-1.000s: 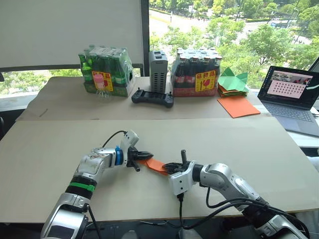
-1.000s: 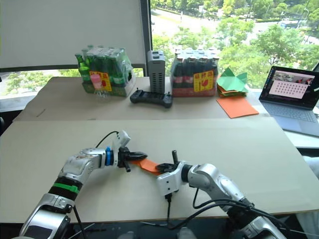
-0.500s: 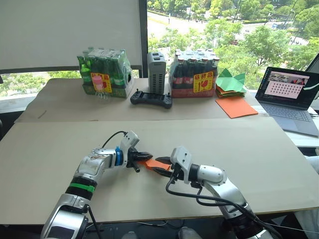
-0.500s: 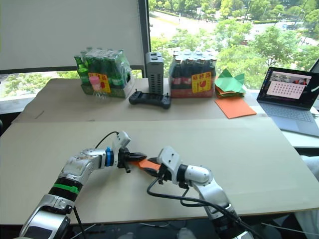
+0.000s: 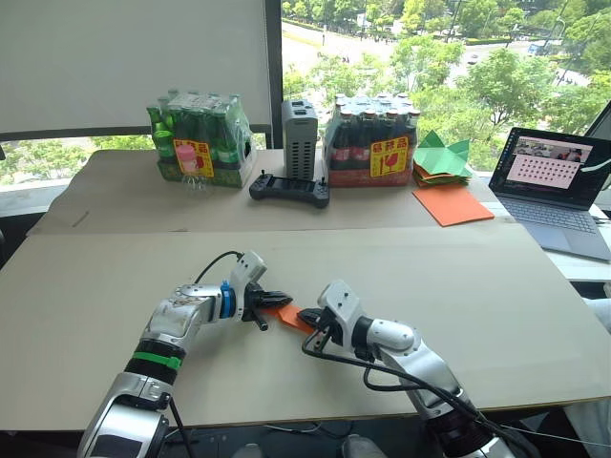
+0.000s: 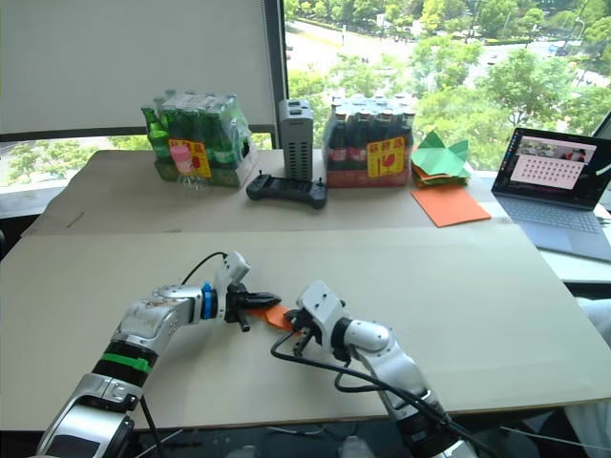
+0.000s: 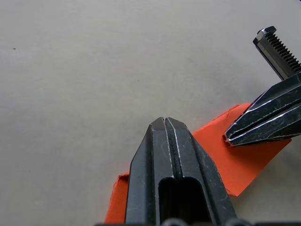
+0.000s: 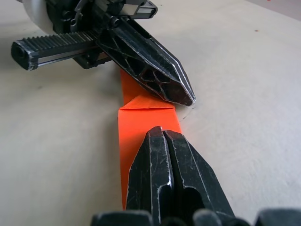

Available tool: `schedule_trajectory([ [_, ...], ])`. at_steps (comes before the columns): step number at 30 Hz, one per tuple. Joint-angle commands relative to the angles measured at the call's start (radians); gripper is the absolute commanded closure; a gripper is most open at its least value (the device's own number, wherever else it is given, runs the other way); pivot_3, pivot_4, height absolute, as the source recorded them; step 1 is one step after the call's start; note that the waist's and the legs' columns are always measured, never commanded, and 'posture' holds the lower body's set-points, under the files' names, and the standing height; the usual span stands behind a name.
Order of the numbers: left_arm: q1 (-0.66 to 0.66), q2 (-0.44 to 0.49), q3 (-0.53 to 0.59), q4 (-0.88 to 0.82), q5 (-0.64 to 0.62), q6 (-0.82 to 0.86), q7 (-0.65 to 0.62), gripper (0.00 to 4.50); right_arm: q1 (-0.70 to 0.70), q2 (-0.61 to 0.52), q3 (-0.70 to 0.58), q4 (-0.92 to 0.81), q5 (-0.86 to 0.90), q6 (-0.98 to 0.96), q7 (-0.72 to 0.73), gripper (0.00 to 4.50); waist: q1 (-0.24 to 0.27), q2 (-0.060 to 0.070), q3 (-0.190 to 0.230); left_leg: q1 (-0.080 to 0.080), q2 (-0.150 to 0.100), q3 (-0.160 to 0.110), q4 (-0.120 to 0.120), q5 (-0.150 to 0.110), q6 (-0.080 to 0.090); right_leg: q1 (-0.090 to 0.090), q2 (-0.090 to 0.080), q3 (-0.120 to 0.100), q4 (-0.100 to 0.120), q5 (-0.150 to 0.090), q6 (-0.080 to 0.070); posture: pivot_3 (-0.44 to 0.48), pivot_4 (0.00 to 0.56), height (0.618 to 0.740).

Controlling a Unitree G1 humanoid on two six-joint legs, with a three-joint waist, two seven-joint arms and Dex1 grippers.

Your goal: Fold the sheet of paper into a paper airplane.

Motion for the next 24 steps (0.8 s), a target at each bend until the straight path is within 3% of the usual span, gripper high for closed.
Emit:
schedule_trajectory([
  [1,0.019,-0.003,-0.007,-0.026,0.008,0.009,0.005,4.50,-0.022,0.022,-0.021,-0.011,-0.002,0.015,-0.041,4.47,0.000,0.000,0.000,0.000,0.000,0.000,0.000,0.000,0.000,0.000,0.000,0.000,0.000,0.000,0.000,0.000,0.150,0.740],
  [11,0.040,-0.006,-0.011,-0.066,0.003,0.017,0.010,4.50,0.030,-0.057,0.044,-0.026,-0.046,0.074,-0.018,4.47,0.001,0.000,0.000,-0.001,0.000,0.000,0.000,0.000,0.000,0.000,0.000,0.000,-0.001,0.000,0.000,0.000,0.150,0.740],
  [24,0.042,-0.012,-0.008,-0.087,-0.010,0.029,0.010,4.50,0.065,-0.106,0.010,-0.030,-0.039,0.097,-0.040,4.47,0.001,0.000,0.000,0.000,0.000,0.000,0.000,0.000,0.000,0.001,0.000,0.000,-0.002,0.000,0.001,0.000,0.150,0.740],
])
